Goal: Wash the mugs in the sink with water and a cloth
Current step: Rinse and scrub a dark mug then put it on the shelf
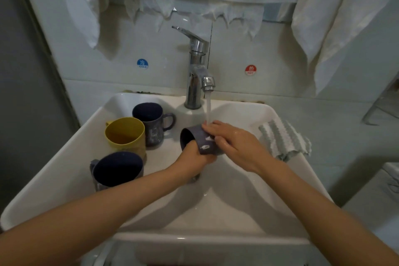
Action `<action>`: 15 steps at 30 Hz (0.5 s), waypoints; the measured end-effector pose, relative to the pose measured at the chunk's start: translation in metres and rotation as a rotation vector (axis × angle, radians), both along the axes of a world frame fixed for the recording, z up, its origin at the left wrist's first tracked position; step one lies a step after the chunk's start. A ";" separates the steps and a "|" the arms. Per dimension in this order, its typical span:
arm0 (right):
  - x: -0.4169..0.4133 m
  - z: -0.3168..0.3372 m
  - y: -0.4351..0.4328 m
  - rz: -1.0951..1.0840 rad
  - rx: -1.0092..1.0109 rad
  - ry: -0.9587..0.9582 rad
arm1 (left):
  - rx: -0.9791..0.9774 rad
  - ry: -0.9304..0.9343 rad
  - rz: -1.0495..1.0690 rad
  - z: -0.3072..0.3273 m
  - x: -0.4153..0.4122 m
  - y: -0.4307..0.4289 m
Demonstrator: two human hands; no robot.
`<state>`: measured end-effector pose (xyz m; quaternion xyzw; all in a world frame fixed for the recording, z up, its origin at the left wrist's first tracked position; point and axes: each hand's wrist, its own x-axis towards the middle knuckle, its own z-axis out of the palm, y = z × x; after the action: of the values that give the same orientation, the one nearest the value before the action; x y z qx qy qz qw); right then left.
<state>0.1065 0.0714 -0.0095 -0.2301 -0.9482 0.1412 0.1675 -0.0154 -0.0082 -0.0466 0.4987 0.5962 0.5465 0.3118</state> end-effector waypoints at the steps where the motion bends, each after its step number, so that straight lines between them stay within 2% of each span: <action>1: -0.001 0.000 0.002 -0.041 0.013 -0.003 | 0.003 -0.006 -0.001 0.000 0.000 0.000; 5: -0.001 -0.001 0.009 -0.108 0.038 -0.025 | -0.024 0.014 -0.004 0.000 -0.004 -0.003; 11: -0.022 -0.007 -0.034 0.126 0.071 -0.008 | -0.079 0.064 0.040 0.001 -0.005 0.000; 15: -0.005 -0.002 -0.002 -0.094 0.042 -0.031 | -0.094 0.046 0.062 0.004 -0.004 0.002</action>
<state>0.1018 0.0691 -0.0111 -0.2728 -0.9416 0.1098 0.1639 -0.0189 -0.0058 -0.0427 0.4770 0.6433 0.5160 0.3040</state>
